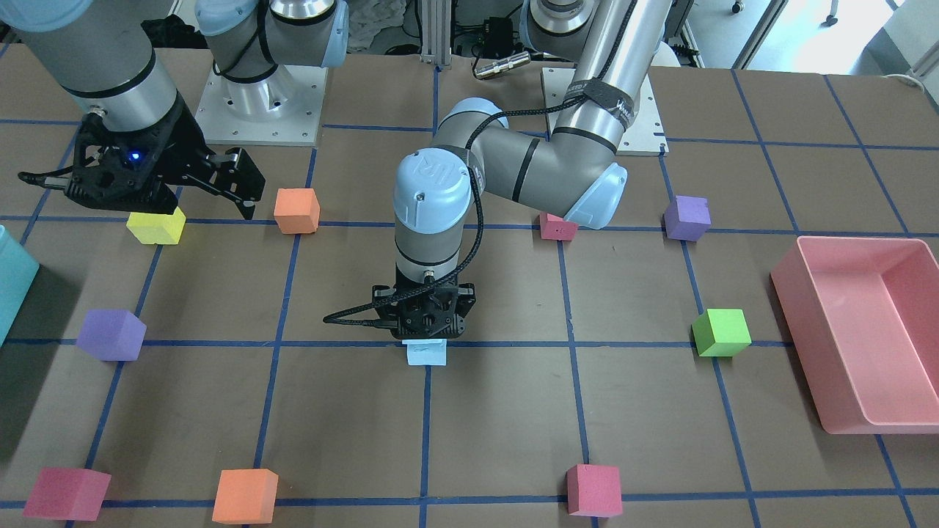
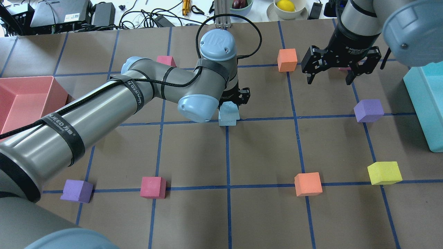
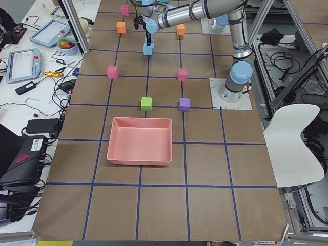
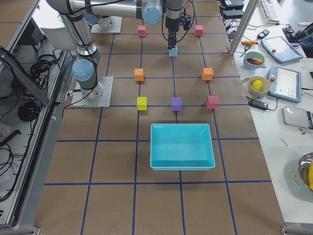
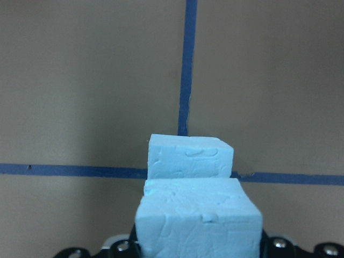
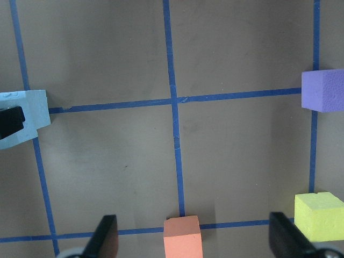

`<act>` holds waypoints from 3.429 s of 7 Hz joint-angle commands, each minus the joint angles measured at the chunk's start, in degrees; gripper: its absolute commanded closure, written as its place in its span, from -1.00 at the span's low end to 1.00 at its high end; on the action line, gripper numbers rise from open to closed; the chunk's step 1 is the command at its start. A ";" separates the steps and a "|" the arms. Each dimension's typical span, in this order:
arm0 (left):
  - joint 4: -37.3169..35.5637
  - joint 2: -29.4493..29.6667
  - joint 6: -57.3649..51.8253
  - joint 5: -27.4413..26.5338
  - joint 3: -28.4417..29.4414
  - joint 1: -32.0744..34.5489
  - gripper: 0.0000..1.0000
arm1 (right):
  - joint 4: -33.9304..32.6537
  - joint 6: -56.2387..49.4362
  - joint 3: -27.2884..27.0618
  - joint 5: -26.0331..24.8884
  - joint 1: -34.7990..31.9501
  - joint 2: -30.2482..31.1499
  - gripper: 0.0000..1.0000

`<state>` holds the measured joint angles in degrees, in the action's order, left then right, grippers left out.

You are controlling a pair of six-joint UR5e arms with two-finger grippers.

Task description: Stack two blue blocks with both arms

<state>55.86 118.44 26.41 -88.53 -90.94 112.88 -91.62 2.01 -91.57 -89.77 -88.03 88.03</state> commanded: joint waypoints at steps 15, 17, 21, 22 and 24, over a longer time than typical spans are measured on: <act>0.21 -0.03 -0.92 -1.82 1.38 -0.64 -1.00 | 0.39 0.19 0.43 0.12 -0.04 0.65 -1.00; 1.70 -1.80 -0.66 -0.86 0.59 -0.73 -1.00 | 0.30 -0.08 0.51 0.12 -0.04 0.65 -1.00; 14.33 -12.76 -15.46 -1.11 1.47 -11.07 -1.00 | 0.39 -0.16 0.69 0.21 -0.12 0.65 -1.00; 16.46 -16.36 -21.34 -1.29 1.12 -15.10 -1.00 | 0.39 -0.16 0.60 0.21 -0.04 0.65 -1.00; 28.81 -24.44 -32.33 -2.08 1.03 -23.71 -1.00 | 0.39 -0.16 0.69 0.21 -0.12 0.73 -1.00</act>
<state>77.97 99.02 1.08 -90.01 -89.81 94.25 -91.23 1.85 -90.94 -89.56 -88.12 88.71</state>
